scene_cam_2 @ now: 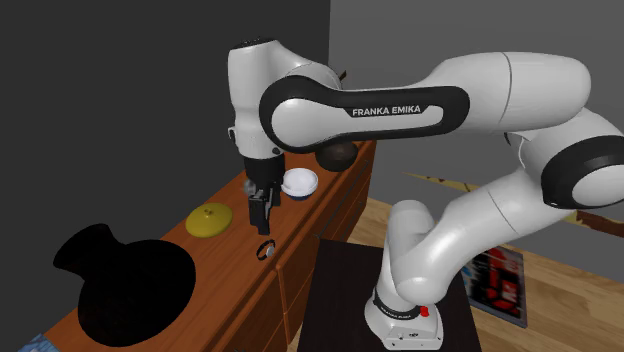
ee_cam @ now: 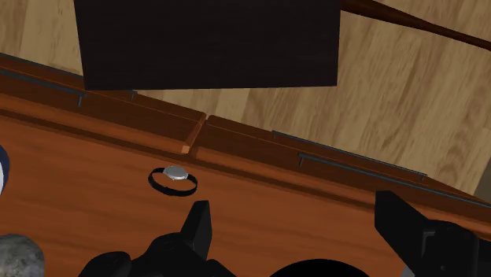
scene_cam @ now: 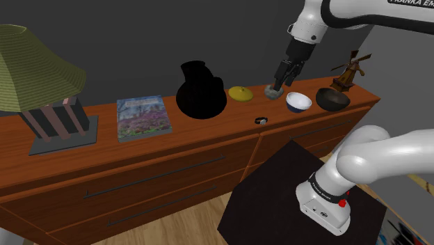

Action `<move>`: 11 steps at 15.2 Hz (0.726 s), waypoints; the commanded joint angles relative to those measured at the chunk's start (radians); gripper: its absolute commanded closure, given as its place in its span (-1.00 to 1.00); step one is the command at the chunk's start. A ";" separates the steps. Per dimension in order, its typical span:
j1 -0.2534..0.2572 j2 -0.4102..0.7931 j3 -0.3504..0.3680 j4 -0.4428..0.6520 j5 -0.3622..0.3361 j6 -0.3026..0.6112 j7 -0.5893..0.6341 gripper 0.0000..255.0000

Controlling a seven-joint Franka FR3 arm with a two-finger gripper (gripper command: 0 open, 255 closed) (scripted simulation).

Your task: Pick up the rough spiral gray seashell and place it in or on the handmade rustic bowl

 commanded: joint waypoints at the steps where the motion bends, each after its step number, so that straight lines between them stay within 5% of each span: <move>1: 0.000 0.000 0.000 0.000 0.000 0.000 0.000 -1.00; 11: -0.060 0.189 -0.194 -0.004 -0.090 0.175 -0.259 -1.00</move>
